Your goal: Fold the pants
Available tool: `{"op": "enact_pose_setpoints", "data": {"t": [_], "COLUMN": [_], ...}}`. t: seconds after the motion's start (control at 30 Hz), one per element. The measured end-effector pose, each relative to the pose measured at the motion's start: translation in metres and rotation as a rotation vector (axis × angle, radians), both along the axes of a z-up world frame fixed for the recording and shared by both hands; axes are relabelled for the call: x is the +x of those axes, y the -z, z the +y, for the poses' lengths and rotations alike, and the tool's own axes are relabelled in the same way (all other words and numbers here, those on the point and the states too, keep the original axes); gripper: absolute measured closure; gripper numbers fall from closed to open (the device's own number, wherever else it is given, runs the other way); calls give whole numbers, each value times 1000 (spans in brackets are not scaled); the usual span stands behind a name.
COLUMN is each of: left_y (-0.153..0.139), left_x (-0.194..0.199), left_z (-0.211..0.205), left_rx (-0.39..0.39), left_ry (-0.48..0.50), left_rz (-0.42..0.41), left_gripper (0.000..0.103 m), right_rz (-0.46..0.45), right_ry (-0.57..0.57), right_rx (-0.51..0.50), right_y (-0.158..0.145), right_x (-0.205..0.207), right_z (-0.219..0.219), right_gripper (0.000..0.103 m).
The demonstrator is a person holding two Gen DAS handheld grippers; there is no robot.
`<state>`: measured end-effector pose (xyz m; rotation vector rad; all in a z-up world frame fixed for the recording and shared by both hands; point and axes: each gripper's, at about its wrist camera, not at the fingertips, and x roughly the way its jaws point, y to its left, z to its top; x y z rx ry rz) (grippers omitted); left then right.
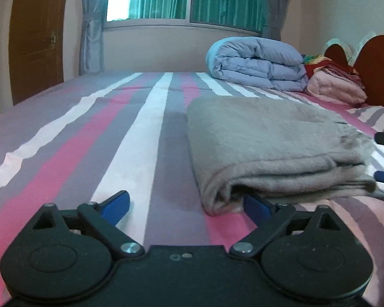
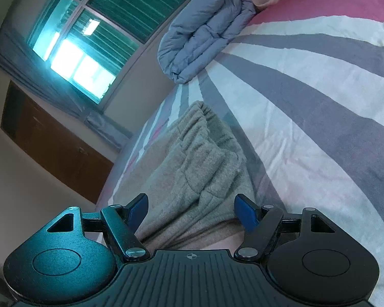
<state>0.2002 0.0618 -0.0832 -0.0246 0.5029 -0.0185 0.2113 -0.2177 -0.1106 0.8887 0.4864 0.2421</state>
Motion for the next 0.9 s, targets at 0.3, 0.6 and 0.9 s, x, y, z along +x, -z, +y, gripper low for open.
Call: {"op": "enact_pose_setpoints", "data": {"t": [0.3,0.6,0.9], "left_y": [3,-1,-1], "left_x": [4,-6,-3], "left_z": [4,21,18], "left_rx": [17,-34,-15], "left_ry": [-16,-49,-51], "left_rz": [-18,-66,-10], "left_gripper": [17,18,16], "right_rz": [-6,-122,50], "right_ry": [-12,15,8], "right_rx": [27,-59,-40], "right_y": [7,-10,19], "right_x": [21,13,29], "right_z": [7,8,-1], "right_gripper": [29,68,65]}}
